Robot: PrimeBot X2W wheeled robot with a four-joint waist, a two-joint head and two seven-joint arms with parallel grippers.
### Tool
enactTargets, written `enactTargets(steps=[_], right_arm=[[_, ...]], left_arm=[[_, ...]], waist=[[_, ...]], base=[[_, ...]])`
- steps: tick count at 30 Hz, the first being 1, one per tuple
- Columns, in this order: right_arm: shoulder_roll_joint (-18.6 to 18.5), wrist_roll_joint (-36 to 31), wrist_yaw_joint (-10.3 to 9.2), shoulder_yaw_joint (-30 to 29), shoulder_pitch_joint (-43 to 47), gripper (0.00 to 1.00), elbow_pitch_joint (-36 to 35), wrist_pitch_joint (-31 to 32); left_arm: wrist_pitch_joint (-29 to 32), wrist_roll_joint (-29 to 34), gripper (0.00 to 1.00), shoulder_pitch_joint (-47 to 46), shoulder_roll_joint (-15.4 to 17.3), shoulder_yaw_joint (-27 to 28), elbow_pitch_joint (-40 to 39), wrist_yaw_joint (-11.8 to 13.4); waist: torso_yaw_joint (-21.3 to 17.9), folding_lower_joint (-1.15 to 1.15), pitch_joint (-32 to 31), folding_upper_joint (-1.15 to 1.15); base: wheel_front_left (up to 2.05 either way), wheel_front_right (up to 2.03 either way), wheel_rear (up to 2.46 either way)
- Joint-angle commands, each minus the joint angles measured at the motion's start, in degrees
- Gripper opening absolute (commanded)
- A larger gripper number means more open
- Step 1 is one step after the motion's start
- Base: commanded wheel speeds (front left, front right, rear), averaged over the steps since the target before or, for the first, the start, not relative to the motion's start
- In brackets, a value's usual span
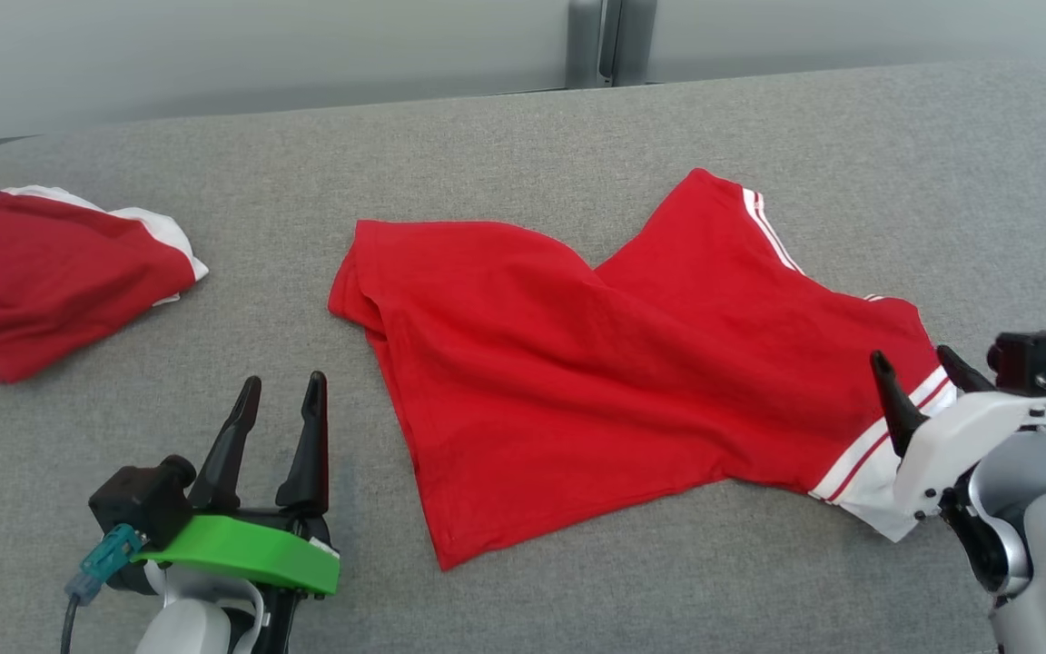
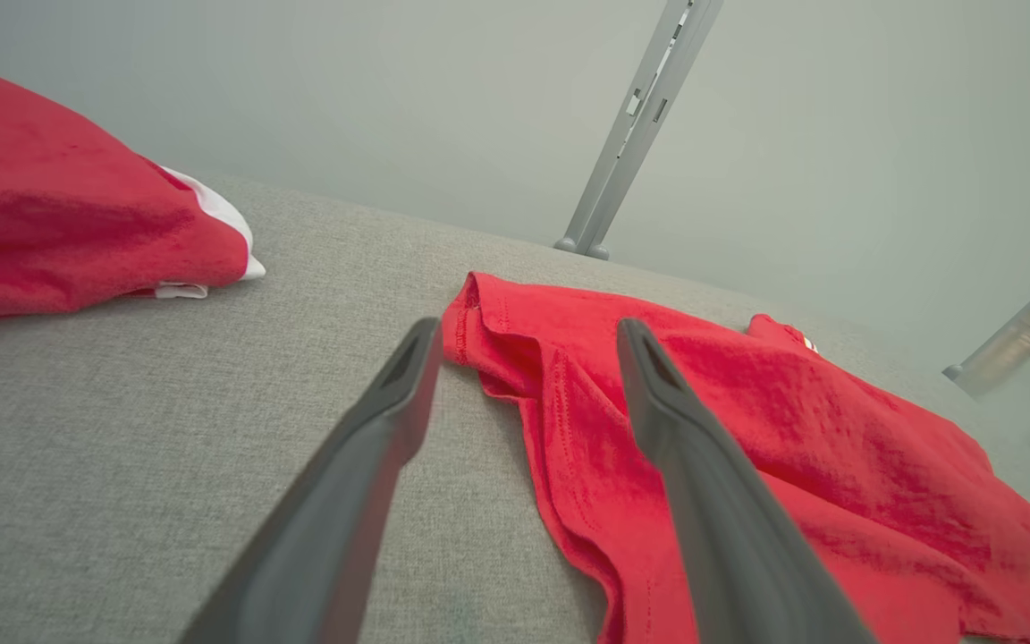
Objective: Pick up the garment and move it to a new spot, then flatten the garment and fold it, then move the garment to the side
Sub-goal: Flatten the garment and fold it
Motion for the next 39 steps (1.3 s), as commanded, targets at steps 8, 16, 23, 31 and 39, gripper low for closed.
enactTargets(steps=[8,16,23,31,39], right_arm=[[-3.72,-2.27,-0.07,7.66,-10.89,1.00,11.62,0.38],[-5.55,-1.54,-0.08,12.93,-18.69,1.00,24.93,2.76],[-6.90,-1.06,-0.08,14.58,-22.60,0.00,32.92,1.83],[-7.23,-2.40,-0.08,15.91,-28.44,0.00,38.01,-1.90],[-6.23,-5.42,-0.08,15.94,-35.31,0.00,42.51,-6.84]], left_arm=[[-0.93,0.33,1.00,-1.51,-0.71,-1.05,1.21,-0.49],[-1.43,0.70,1.00,-1.07,-1.28,-1.11,1.10,-0.60],[-1.73,0.70,1.00,0.46,-1.56,-0.28,0.55,-0.68],[-1.77,0.82,1.00,1.31,-1.89,0.42,0.02,-0.78],[-1.83,0.98,1.00,0.74,-2.36,0.58,0.13,-0.88]], waist=[[3.64,0.00,1.19,0.00],[9.97,0.00,2.05,0.00],[13.49,0.00,2.34,0.00],[15.48,0.00,2.92,0.00],[16.30,0.00,3.85,0.00]], base=[[0.00,0.00,0.00],[0.00,0.00,0.00],[0.00,0.00,0.00],[0.00,0.00,0.00],[0.00,0.00,0.00]])
